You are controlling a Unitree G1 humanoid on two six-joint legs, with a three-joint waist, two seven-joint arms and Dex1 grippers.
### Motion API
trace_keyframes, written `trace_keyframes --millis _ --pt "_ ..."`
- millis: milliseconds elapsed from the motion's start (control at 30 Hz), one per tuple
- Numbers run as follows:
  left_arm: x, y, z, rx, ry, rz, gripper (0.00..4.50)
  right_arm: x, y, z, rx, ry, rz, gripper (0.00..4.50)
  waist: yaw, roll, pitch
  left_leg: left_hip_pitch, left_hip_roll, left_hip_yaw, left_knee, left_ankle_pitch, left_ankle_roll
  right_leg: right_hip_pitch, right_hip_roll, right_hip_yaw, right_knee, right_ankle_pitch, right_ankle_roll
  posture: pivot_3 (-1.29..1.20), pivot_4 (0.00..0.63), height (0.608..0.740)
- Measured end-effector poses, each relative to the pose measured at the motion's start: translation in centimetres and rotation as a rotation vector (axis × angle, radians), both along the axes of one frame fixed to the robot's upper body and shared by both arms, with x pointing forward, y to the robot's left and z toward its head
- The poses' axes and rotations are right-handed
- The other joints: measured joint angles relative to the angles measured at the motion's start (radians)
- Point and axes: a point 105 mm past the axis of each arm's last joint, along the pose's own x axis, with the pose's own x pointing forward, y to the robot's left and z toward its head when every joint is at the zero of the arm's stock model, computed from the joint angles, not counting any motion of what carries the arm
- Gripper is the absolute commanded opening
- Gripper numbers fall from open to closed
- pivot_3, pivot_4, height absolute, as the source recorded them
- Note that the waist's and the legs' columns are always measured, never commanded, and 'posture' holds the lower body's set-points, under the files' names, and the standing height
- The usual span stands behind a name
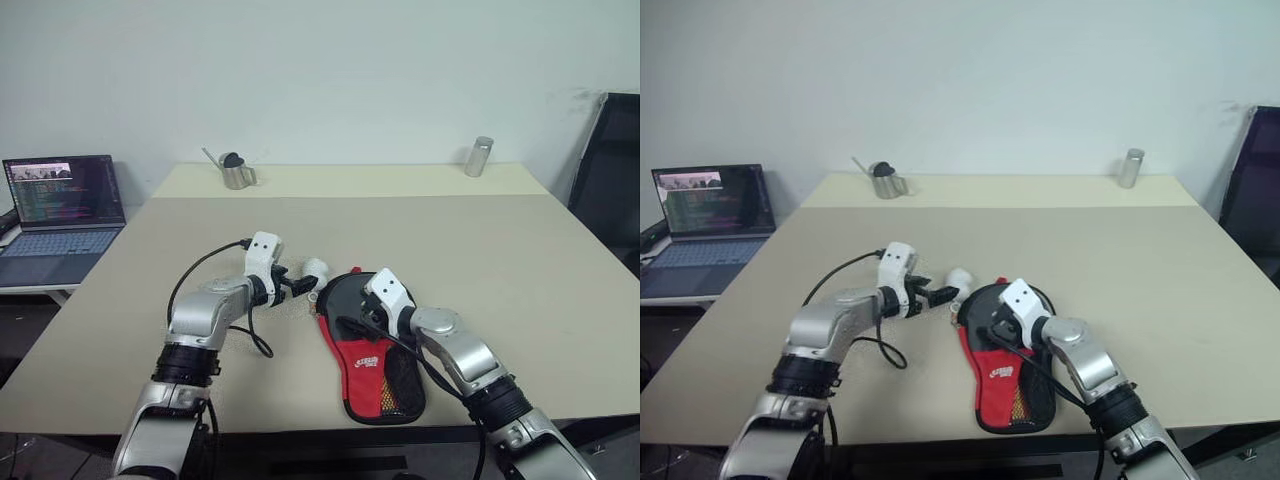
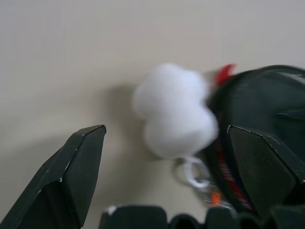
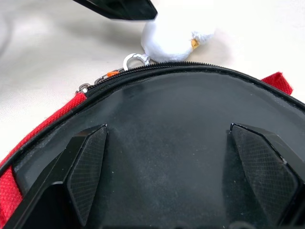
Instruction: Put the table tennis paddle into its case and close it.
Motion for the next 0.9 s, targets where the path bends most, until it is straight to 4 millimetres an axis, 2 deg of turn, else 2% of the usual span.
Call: trace_keyframes --millis 200,367,467,800,833,900 --pt "1.1 -2.6 0.1 -0.032 -0.003 -0.016 4.5 -0.2 -0.1 -0.1 0.005 0.005 -0.004 4.47 -0.001 0.0 -0.001 0.0 0.0 0.0 0.0 0.0 -0.001 0.0 0.0 0.0 -0.001 0.0 0.0 0.0 0.15 0.74" --pt "1.6 -2.2 -1.3 0.034 0.015 0.027 4.5 -0.6 -0.4 -0.2 0.012 0.009 -0.013 4.47 -0.001 0.002 -0.002 0.0 0.0 0.0 0.0 0.0 -0.001 0.0 0.0 0.0 -0.001 0.0 0.001 0.0 0.15 0.74" --pt "1.8 -1.7 -1.8 0.069 0.015 0.063 3.95 -0.5 -0.7 -0.3 0.011 0.012 -0.021 4.5 0.003 0.001 -0.003 0.0 0.0 0.0 0.0 0.0 -0.001 0.0 0.0 0.0 -0.001 0.0 0.001 0.0 0.15 0.74" --pt "2.3 -2.7 -1.7 0.069 -0.016 0.063 0.71 -0.5 -1.0 -0.3 0.012 0.018 -0.029 4.5 0.01 0.001 -0.003 0.0 0.0 -0.001 0.0 0.0 -0.001 0.0 -0.001 -0.001 -0.001 -0.001 0.001 0.0 0.15 0.74" --pt "2.5 -2.7 -1.6 0.074 -0.017 0.063 0.45 -0.4 -1.0 -0.3 0.012 0.02 -0.029 4.5 0.011 0.001 -0.003 0.0 -0.001 -0.001 0.0 0.0 -0.001 0.0 -0.001 -0.001 -0.001 -0.001 0.001 0.0 0.15 0.74" --pt "2.9 -2.9 -1.4 0.079 -0.014 0.06 0.22 -0.4 -1.0 -0.3 0.009 0.023 -0.028 4.5 0.013 0.001 -0.003 0.0 -0.001 -0.001 0.0 0.0 -0.001 0.001 -0.001 -0.001 -0.001 -0.001 0.002 0.0 0.15 0.74"
